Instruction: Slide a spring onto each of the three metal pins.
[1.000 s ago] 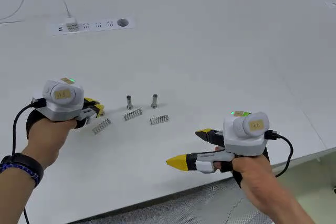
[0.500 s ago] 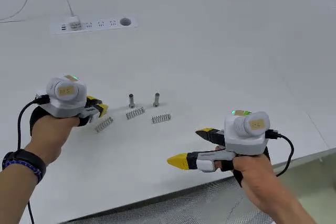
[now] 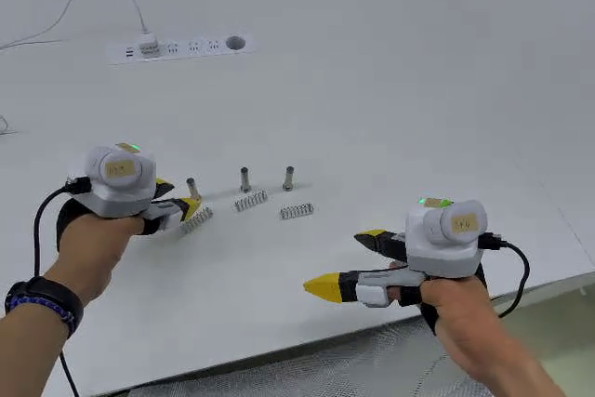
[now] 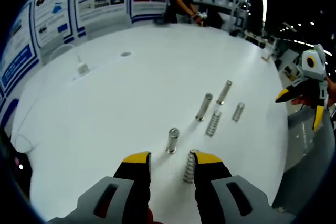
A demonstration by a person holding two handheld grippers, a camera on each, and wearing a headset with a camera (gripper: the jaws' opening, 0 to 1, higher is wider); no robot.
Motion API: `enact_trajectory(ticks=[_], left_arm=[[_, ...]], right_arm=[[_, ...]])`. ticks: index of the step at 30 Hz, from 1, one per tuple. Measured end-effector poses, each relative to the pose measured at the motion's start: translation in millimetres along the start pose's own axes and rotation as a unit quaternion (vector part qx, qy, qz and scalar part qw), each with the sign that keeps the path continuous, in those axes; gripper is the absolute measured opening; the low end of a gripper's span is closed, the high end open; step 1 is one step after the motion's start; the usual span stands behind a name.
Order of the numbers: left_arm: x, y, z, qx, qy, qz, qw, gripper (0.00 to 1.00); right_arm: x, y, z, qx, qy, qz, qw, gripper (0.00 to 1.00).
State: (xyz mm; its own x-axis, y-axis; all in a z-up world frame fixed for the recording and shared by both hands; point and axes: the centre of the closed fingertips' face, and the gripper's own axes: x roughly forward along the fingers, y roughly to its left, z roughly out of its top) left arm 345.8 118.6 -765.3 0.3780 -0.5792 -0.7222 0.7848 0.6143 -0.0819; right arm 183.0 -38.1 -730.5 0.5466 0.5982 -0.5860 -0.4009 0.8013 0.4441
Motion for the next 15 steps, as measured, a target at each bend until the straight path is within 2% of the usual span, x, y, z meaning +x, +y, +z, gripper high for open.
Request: enact_trajectory(ticks=[9, 15], left_arm=[[-14.0, -2.7, -21.9, -0.016, 0.006, 0.007, 0.9998, 0.36], [-27.1, -3.6, -31.1, -0.026, 0.004, 0.013, 0.9996, 0.41]], right_arm=[[3.4, 2.0, 2.1, -0.006, 0.003, 0.004, 1.0000, 0.83], [7.3, 3.5, 6.4, -0.013, 0.004, 0.009, 0.9999, 0.83]])
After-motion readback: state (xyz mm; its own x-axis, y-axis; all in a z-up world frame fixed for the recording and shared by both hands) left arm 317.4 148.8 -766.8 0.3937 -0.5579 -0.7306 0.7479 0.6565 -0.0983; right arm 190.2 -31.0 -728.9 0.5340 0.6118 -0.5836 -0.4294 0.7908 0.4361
